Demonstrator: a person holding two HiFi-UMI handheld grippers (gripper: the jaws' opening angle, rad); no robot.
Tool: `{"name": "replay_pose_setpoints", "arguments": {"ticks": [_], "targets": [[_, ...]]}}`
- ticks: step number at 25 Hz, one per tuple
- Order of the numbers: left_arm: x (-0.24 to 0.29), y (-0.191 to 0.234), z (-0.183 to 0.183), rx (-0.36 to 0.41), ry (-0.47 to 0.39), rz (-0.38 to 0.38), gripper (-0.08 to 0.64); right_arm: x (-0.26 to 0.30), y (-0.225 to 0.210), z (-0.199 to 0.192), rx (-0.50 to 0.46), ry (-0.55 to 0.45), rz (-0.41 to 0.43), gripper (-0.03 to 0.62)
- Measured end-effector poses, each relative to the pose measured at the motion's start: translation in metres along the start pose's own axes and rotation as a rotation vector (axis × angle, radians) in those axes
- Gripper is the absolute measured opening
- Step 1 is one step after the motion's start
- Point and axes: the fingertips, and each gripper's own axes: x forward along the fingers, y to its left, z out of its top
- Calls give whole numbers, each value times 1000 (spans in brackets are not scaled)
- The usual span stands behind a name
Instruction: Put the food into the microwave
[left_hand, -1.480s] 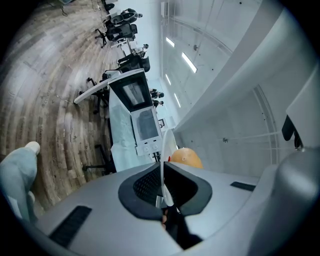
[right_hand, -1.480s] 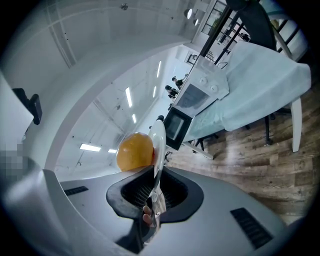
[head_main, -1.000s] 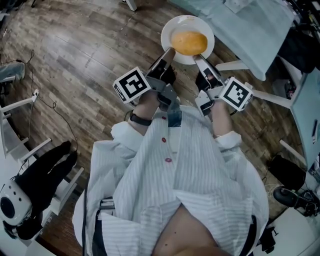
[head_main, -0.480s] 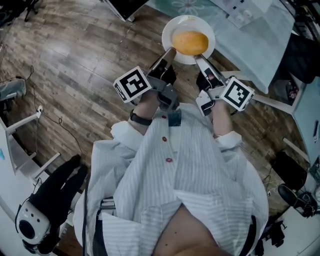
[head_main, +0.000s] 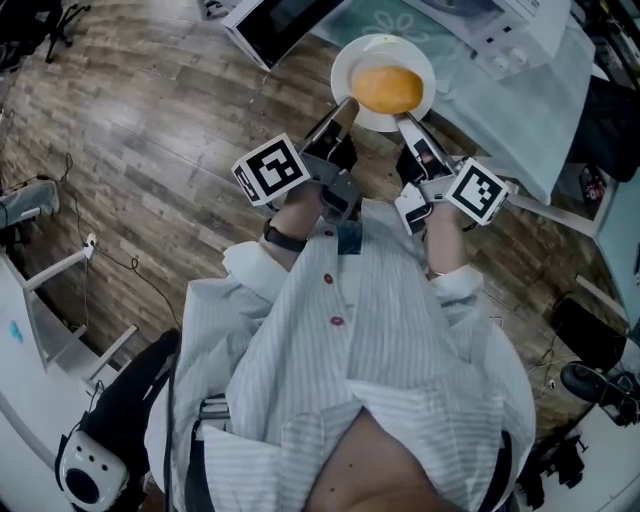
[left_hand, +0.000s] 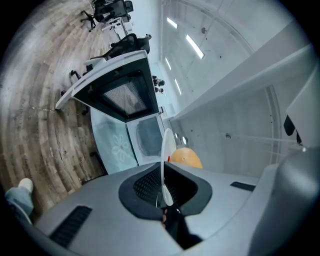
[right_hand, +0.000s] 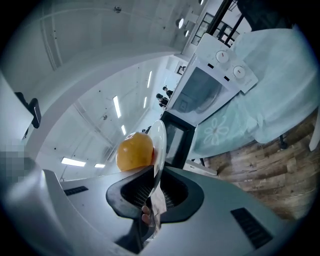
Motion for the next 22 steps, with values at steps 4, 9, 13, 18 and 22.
{"name": "replay_pose_setpoints", "arguments": {"ticks": [4, 9, 13, 18, 22], "targets": [[1, 13, 11, -8, 28, 5, 17, 15, -4, -7, 9, -16, -18, 52], [9, 22, 15, -31, 44, 8, 17, 21, -11, -3, 15, -9, -50, 52], [19, 26, 17, -43, 59, 10, 17, 25, -19, 2, 28, -15, -69, 52], [40, 31, 26, -47, 79, 13, 17, 36, -31, 18, 52, -30, -88, 52], [69, 34, 34, -43, 101, 15, 17, 47, -44, 40, 54, -44, -92, 52]]}}
